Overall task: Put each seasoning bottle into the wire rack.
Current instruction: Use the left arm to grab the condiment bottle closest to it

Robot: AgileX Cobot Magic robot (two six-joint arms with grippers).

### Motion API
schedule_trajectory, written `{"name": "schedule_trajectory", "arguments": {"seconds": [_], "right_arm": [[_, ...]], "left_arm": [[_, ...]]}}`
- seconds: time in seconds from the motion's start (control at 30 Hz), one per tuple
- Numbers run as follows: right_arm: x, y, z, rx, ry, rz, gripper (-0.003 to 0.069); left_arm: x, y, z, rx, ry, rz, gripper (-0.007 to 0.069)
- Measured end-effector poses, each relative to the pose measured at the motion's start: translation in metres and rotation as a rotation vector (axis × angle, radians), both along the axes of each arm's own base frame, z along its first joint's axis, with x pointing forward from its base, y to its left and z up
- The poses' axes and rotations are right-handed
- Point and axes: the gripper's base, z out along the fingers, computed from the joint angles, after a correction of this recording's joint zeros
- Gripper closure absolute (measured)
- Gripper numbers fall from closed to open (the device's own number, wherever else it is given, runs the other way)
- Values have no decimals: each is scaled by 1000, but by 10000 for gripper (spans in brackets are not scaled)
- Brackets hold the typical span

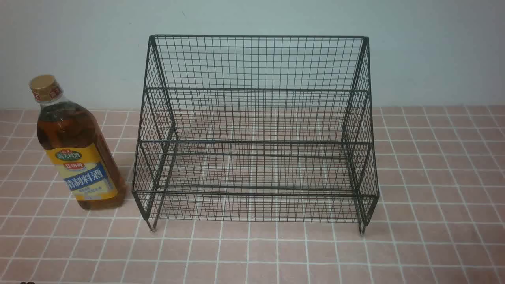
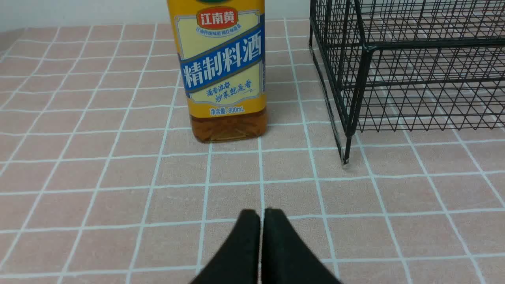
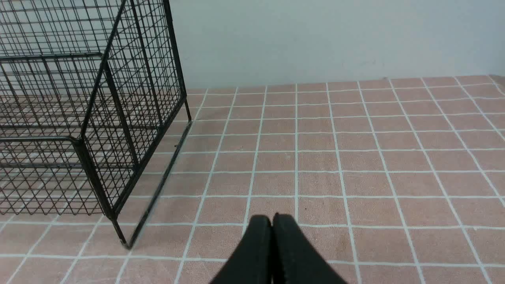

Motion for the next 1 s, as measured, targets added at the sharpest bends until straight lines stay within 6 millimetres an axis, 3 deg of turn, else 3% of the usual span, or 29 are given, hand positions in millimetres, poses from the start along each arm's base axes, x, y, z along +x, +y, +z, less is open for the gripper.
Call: {"name": "schedule_trajectory", "arguments": {"seconds": [1.0], "right_arm": [[0,0,0,0,0,0,671]], "left_arm": [[0,0,0,14,-9,0,631]]}}
